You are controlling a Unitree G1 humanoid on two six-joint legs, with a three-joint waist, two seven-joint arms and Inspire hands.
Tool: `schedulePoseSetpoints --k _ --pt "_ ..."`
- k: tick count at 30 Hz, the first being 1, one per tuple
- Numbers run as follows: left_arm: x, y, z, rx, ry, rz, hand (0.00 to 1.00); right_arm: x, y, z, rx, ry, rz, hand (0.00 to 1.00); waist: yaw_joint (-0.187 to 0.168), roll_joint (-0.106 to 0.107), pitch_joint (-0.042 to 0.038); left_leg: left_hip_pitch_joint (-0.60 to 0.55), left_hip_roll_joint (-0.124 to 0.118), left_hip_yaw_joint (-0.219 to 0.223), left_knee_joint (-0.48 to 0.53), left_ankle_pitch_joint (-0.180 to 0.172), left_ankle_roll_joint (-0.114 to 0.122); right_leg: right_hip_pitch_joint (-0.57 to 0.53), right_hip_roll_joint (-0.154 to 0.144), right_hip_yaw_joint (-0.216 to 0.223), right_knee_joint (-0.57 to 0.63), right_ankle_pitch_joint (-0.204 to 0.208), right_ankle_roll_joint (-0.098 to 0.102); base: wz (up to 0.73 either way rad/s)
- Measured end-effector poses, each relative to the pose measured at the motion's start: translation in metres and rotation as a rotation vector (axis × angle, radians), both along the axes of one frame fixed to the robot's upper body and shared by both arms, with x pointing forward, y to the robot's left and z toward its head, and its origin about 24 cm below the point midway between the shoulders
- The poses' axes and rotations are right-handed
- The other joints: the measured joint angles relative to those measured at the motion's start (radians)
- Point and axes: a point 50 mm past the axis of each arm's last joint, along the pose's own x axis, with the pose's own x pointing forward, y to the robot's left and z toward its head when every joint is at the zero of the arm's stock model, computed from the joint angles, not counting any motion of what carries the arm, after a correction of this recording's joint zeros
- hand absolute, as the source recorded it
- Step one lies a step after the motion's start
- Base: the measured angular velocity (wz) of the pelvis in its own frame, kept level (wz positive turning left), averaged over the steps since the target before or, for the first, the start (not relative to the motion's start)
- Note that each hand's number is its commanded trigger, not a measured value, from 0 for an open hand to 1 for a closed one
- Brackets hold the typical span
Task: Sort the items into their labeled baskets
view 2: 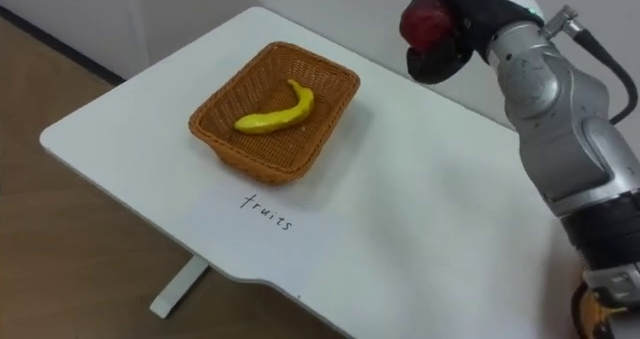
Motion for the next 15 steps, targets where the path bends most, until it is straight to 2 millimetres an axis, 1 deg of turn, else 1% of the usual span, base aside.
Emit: schedulePoseSetpoints --k 2,4,5,6,8,9,10,12,15 --pt "-0.002 0.000 0.000 0.003 0.016 -0.014 0.00 -0.001 0.004 0.002 0.000 0.008 0.024 1.00 0.023 0.000 0.0003 0.002 -0.002 -0.001 -0.001 -0.004 0.002 0.001 -0.001 0.005 0.000 -0.002 0.003 0.02" --pt "-0.006 0.001 0.000 0.006 0.029 -0.014 0.00 -0.001 0.005 0.001 -0.002 0.016 0.031 1.00 0.034 0.000 0.0012 0.005 -0.004 -0.009 -0.002 -0.003 0.002 0.008 -0.001 0.002 -0.001 -0.002 0.003 0.08" --pt "-0.008 0.001 0.000 0.009 0.039 -0.024 0.00 -0.001 0.005 0.001 -0.003 0.017 0.031 1.00 0.036 0.001 0.0035 0.008 -0.005 -0.013 -0.002 -0.003 0.002 0.012 -0.002 0.003 -0.001 -0.002 0.003 0.21" --pt "-0.011 0.002 0.000 0.014 0.061 -0.043 0.00 -0.001 0.006 0.001 -0.003 0.019 0.032 1.00 0.044 0.000 0.0080 0.013 -0.009 -0.024 -0.005 -0.003 0.002 0.018 -0.002 0.007 -0.001 -0.003 0.004 0.20" --pt "-0.014 0.002 -0.001 0.021 0.093 -0.082 0.00 -0.001 0.007 0.000 -0.003 0.022 0.036 1.00 0.058 -0.002 0.0106 0.014 -0.012 -0.033 -0.007 -0.003 0.002 0.020 -0.004 0.011 -0.001 -0.006 0.010 0.16" --pt "-0.014 0.002 -0.001 0.022 0.097 -0.088 0.00 -0.001 0.007 0.000 -0.003 0.023 0.038 1.00 0.061 -0.002 0.0112 0.013 -0.013 -0.036 -0.007 -0.003 0.002 0.021 -0.004 0.010 -0.001 -0.007 0.011 0.13" --pt "-0.015 0.001 -0.001 0.020 0.102 -0.089 0.00 -0.001 0.009 -0.001 0.003 0.025 0.041 1.00 0.073 -0.002 0.0116 0.013 -0.015 -0.042 -0.007 -0.003 0.002 0.021 -0.004 0.011 -0.001 -0.007 0.011 0.13" --pt "-0.016 0.001 -0.001 0.019 0.107 -0.084 0.00 0.000 0.012 -0.005 0.015 0.035 0.049 1.00 0.086 -0.003 0.0125 0.016 -0.016 -0.047 -0.009 -0.003 0.002 0.023 -0.004 0.011 -0.001 -0.007 0.012 0.10" --pt "-0.020 0.001 -0.001 0.019 0.118 -0.078 0.00 0.000 0.022 -0.022 0.014 0.081 0.068 1.00 0.104 -0.007 0.0134 0.026 -0.018 -0.051 -0.010 -0.003 0.005 0.037 -0.005 0.012 -0.005 -0.010 0.016 0.08"
